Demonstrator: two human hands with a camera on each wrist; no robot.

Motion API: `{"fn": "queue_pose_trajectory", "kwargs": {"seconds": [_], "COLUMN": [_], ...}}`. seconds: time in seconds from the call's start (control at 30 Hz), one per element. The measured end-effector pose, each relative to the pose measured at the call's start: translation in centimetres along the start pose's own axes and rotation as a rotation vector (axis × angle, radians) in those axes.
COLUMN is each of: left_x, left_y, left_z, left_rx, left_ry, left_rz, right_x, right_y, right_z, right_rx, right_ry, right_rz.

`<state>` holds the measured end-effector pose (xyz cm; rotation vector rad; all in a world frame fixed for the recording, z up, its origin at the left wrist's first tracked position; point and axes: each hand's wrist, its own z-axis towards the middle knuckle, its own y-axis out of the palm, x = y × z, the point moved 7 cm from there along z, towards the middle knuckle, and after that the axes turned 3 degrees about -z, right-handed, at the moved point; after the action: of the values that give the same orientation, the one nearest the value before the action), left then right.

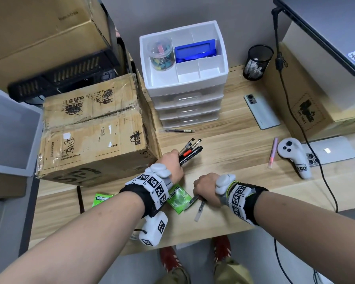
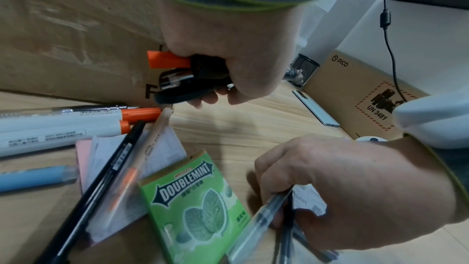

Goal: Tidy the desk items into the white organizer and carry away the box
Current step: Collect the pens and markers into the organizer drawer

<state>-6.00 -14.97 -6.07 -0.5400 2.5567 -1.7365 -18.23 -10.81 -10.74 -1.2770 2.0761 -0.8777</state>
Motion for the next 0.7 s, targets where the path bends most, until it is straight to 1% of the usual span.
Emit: {"fn": "queue_pose_trajectory", "kwargs": {"seconds": [0.07, 0.13, 0.2, 0.27, 0.33, 0.43, 0.47, 0.5, 0.6, 0.67, 0.7], "left_x": [0.0, 0.2, 0.9, 1.2, 1.9, 2.9, 3.1, 3.3, 3.3, 3.7, 3.6], "left_y": [-0.1, -0.3, -0.6, -0.9, -1.4, -1.5, -1.5, -1.4, -0.8, -0.2, 0.0], "left_z": [0.2, 0.5, 0.9, 1.3, 1.9, 3.5, 4.1, 4.9, 6.8, 8.3, 8.9], "left_rx": [0.003, 0.006, 0.0, -0.006, -0.001, -0.016, -0.027, -0.027, -0.027, -0.026, -0.048], "left_ry": [-0.003, -0.002, -0.004, -0.013, -0.033, -0.074, -0.104, -0.128, -0.205, -0.219, -0.223], "left_rz": [-0.009, -0.014, -0.012, 0.014, 0.035, 0.046, 0.042, 0.033, -0.046, -0.088, -0.067], "right_x": [0.3, 1.2, 3.0, 5.3, 8.3, 13.4, 14.6, 15.6, 17.8, 19.6, 19.9], "right_y": [-0.4, -1.0, -1.0, -0.7, 0.3, 2.7, 3.4, 4.3, 6.4, 8.3, 8.6], "right_z": [-0.3, -1.2, -3.1, -4.7, -6.9, -10.2, -11.1, -12.0, -12.3, -11.7, -11.7], "right_rx": [0.024, 0.089, 0.161, 0.239, 0.308, 0.408, 0.424, 0.414, 0.388, 0.378, 0.357], "right_ry": [0.025, 0.053, 0.149, 0.289, 0.501, 0.868, 0.956, 1.026, 1.153, 1.321, 1.365], "right_rz": [0.037, 0.107, 0.186, 0.275, 0.401, 0.627, 0.673, 0.719, 0.79, 0.767, 0.745]}}
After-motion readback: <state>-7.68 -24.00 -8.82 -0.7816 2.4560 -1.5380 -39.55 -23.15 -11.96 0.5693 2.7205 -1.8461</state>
